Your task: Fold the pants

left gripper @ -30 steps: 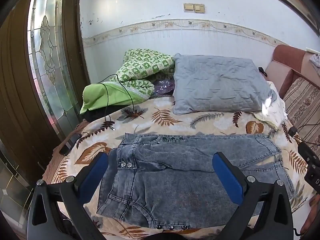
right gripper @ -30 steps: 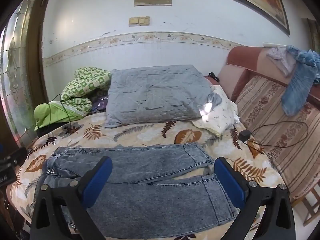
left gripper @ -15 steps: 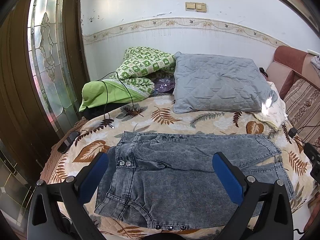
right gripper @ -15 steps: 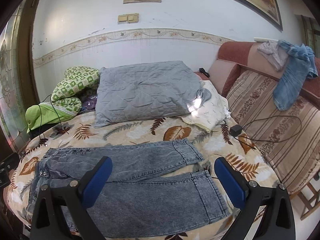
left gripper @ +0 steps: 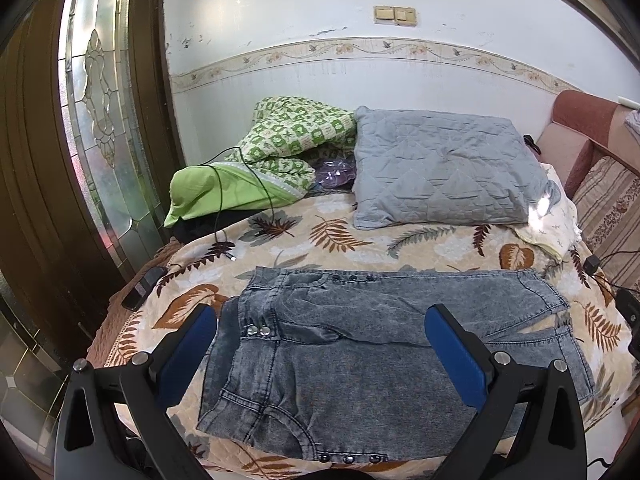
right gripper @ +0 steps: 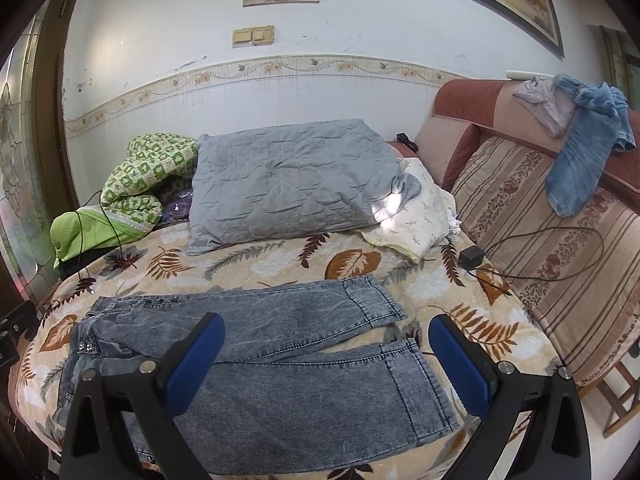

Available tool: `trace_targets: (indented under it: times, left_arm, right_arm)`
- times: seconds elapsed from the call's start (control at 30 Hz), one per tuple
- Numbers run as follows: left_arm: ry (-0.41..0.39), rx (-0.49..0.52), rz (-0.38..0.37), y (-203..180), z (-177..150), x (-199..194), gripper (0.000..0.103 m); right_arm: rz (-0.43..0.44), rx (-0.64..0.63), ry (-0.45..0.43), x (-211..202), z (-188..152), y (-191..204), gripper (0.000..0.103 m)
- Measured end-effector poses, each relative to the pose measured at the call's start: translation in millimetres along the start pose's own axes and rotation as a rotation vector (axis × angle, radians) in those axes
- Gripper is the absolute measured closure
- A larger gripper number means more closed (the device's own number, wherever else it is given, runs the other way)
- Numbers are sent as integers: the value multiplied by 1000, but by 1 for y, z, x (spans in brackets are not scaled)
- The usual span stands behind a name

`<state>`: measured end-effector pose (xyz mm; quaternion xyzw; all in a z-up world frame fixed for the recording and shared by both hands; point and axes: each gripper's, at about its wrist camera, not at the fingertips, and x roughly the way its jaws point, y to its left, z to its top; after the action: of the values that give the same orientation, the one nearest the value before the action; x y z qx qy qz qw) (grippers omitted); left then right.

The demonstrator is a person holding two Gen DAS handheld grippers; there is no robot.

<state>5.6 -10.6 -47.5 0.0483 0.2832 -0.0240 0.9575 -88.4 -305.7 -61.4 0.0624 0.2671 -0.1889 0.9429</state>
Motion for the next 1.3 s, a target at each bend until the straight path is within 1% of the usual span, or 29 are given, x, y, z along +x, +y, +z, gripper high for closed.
trace_targets:
  times: [0.2,0.4,0.57,0.7,0.77,0.9,1.1,1.3]
  left_arm:
    - [1,-8,53,17,-2,9,0]
    - [32,-24,103,45,-11,28,0]
    - [69,-67,189,83,-21,41,0]
    - [71,-96,237,103,-25,43,0]
    - [63,-104,243,108,-25,41,0]
    - [42,-93,249,105,-21,35,0]
    - [21,-63,234,93,-17,27,0]
    - [16,-59,228,89,-15,24,0]
  right_arm:
    - [2,1,21,7,-3,-2,0]
    - [12,-25,41,14,-8,4,0]
    - [11,-35,61,22,-12,6,0]
    - [19,-37,82,28,-15,9,0]
    - [24,-45,88,29,-16,12,0]
    - [32,-69,87,28,-17,19,0]
    - [31,-67,83,25,-14,17,0]
    - [34,-65,89,25,-15,17,0]
